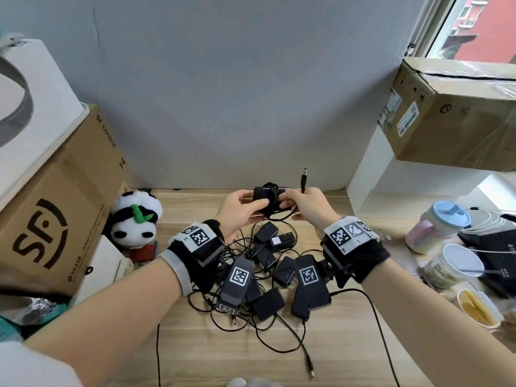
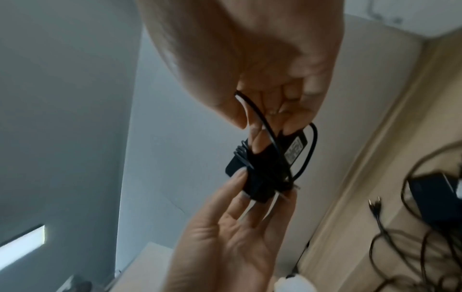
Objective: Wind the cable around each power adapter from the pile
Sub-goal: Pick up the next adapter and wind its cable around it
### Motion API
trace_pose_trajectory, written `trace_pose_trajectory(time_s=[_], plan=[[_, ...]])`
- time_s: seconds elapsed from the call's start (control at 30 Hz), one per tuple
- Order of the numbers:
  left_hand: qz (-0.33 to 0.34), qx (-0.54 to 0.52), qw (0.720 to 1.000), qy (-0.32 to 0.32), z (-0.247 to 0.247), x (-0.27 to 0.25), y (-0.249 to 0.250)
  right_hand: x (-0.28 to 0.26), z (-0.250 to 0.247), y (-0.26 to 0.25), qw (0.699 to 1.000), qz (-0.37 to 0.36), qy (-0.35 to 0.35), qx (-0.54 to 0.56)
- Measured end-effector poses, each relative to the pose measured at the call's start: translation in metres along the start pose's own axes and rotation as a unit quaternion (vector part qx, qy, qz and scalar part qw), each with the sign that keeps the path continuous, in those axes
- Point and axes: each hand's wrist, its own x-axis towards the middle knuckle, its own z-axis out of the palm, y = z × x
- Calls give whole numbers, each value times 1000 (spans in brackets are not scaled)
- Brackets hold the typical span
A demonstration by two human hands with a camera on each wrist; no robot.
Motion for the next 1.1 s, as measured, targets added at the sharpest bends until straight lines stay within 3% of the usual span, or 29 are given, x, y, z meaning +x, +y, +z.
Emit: trace_pose_trajectory(time_s=[0.2,0.53,0.73,0.9,1.1], plan=[[29,28,999,32,-4,3,1,-1,10,3,993,56,-43,99],[62,126,990,36,-10,9,8,2,15,1,996,39,-43,64],[32,94,995,25,-11,8,6,0,17,2,1000,-8,-22,18],[55,124,990,30,-12,8,4,1,13,4,998,0,-55,7],[51,124,990,35,-5,9,0,0,10,0,999,6,-48,-9]])
